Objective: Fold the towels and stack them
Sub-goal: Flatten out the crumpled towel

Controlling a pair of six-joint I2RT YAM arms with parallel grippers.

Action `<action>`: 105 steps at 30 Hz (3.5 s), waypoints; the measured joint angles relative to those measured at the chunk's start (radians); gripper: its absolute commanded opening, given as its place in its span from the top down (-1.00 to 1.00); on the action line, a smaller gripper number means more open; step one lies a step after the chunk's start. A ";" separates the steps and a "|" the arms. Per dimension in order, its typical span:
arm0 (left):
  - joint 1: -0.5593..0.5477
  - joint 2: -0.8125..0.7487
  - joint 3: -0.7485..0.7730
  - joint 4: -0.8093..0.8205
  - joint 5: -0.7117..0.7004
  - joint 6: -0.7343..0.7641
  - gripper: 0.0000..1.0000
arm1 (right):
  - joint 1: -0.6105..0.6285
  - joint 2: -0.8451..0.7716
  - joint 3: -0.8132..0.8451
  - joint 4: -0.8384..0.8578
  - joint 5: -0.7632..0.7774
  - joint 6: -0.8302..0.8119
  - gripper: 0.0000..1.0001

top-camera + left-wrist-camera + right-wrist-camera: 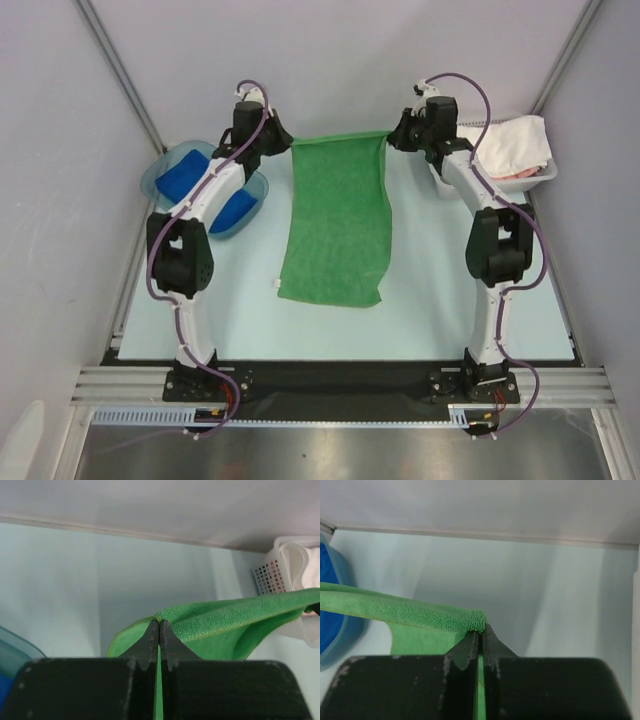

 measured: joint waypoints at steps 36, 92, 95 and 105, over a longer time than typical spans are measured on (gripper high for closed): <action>-0.282 -0.929 -0.547 0.119 -0.228 0.079 1.00 | 0.275 -0.891 -0.354 -0.166 0.330 -0.064 1.00; -0.079 -0.434 -0.322 0.238 -0.051 0.129 1.00 | 0.068 -0.568 -0.408 0.045 0.229 -0.089 1.00; -0.048 -0.341 -0.227 0.245 -0.021 0.123 0.99 | 0.050 -0.460 -0.369 0.077 0.182 -0.068 1.00; -0.007 -0.115 -0.126 0.277 0.014 0.120 1.00 | 0.012 -0.242 -0.243 0.157 0.139 -0.033 1.00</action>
